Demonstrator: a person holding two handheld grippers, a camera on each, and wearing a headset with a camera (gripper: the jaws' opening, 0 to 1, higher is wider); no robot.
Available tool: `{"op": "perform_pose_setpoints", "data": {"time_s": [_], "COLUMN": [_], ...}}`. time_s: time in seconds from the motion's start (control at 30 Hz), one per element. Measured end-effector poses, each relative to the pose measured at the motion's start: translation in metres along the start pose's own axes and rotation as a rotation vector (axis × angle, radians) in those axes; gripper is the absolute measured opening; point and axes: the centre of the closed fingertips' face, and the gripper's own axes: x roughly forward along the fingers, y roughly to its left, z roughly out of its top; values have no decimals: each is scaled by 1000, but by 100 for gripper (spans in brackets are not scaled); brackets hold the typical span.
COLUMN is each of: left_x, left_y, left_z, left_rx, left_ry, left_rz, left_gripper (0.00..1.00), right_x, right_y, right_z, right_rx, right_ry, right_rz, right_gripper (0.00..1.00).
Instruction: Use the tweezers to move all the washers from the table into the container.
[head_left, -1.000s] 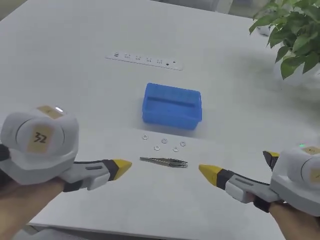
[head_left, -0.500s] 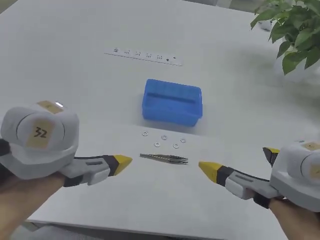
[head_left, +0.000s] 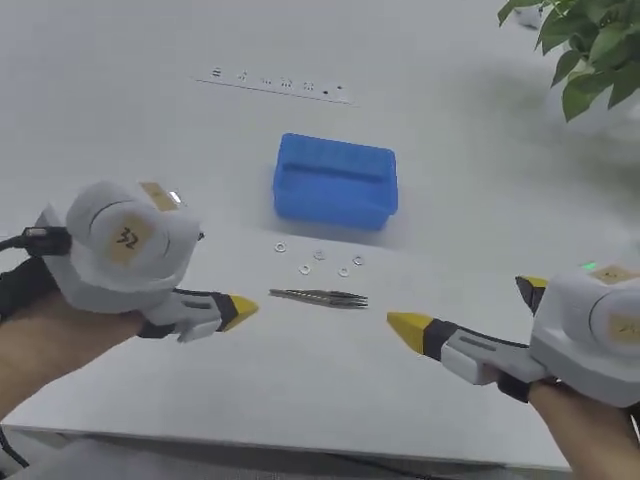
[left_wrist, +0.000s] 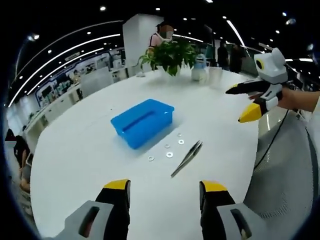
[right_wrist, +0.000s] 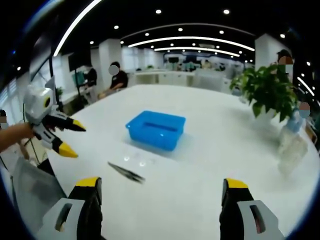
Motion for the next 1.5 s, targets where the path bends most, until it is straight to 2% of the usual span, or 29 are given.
{"op": "perform_pose_setpoints", "data": {"time_s": [0.1, 0.27, 0.4, 0.5, 0.53, 0.63, 0.73, 0.9, 1.07, 1.17, 1.2, 1.33, 1.5], "left_x": [15, 36, 51, 61, 66, 76, 83, 88, 92, 93, 91, 83, 66], "left_y": [-5, -12, -12, -15, -15, -12, -11, -13, -16, -18, -19, -26, -33], "left_z": [-4, -11, -15, -16, -16, -20, -23, -25, -22, -20, -20, -14, -1], "left_rx": [59, 96, 125, 116, 109, 146, 154, 176, 200, 221, 249, 281, 332], "left_ry": [35, 81, 104, 103, 103, 116, 126, 137, 126, 122, 120, 103, 78], "left_rz": [-50, -125, -152, -189, -194, -196, -211, -246, -273, -284, -284, -294, -263], "left_gripper": [48, 39, 29, 26, 24, 19, 15, 10, 7, 1, 0, 0, 0], "right_x": [0, 0, 0, 1, 1, 1, 2, 4, 6, 7, 8, 12, 18], "right_y": [1, 2, 2, 3, 3, 4, 5, 8, 15, 20, 22, 34, 46], "right_z": [-2, -5, -8, -11, -12, -13, -14, -15, -14, -14, -14, -13, -12], "right_rx": [-5, -16, -15, -16, -17, -19, -21, -25, -40, -46, -49, -97, -157], "right_ry": [9, 22, 32, 41, 46, 52, 61, 75, 83, 85, 87, 99, 118], "right_rz": [3, 3, 7, 10, 13, 17, 20, 32, 49, 60, 66, 105, 149], "right_gripper": [99, 99, 99, 99, 99, 99, 99, 99, 99, 99, 99, 97, 92]}}
